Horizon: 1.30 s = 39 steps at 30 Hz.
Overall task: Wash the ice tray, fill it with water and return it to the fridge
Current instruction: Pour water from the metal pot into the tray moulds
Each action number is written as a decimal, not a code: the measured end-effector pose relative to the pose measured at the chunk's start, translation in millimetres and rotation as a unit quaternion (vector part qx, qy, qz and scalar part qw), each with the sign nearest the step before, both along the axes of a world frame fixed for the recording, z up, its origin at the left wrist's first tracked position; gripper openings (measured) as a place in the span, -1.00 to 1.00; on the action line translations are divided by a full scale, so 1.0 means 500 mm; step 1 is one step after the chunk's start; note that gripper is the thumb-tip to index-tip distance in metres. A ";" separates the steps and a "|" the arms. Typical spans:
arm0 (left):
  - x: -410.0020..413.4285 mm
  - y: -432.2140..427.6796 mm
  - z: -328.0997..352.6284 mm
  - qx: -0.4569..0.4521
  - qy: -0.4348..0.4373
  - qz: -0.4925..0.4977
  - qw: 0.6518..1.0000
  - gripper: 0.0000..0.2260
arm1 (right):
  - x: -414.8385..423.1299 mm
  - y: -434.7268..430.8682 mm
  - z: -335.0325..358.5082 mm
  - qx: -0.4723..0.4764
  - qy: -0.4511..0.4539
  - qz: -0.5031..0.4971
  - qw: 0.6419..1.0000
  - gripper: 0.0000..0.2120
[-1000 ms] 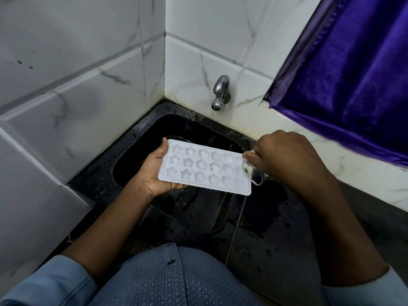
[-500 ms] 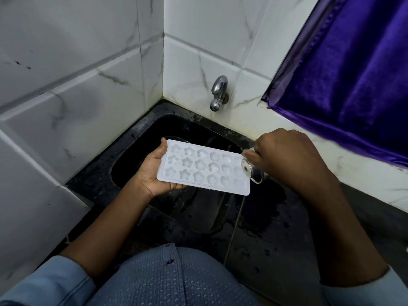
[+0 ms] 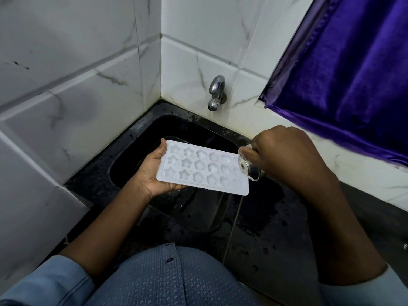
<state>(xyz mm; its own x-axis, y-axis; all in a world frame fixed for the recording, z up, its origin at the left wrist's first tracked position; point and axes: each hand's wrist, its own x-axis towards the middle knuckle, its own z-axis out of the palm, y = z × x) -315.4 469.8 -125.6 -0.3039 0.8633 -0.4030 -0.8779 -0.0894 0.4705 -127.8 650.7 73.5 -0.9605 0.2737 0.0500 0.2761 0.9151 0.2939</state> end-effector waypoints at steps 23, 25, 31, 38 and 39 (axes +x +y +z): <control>0.009 0.003 0.002 -0.016 0.004 0.024 1.000 -0.32 | -0.017 -0.025 0.016 0.014 0.012 0.041 0.999 -0.50; 0.010 0.003 0.002 -0.016 0.007 0.023 1.000 -0.32 | -0.013 -0.014 0.009 0.019 0.019 0.037 0.999 -0.51; 0.011 0.000 -0.001 0.000 0.004 0.022 1.000 -0.31 | 0.020 0.056 -0.031 -0.080 0.087 -0.007 0.993 -0.43; 0.009 -0.007 -0.014 -0.017 -0.004 0.027 0.999 -0.32 | 0.146 0.184 -0.167 -0.438 0.280 -0.162 0.839 -0.38; 0.010 -0.006 -0.014 -0.020 -0.004 0.026 0.999 -0.33 | 0.160 0.197 -0.196 -0.474 0.300 -0.179 0.808 -0.40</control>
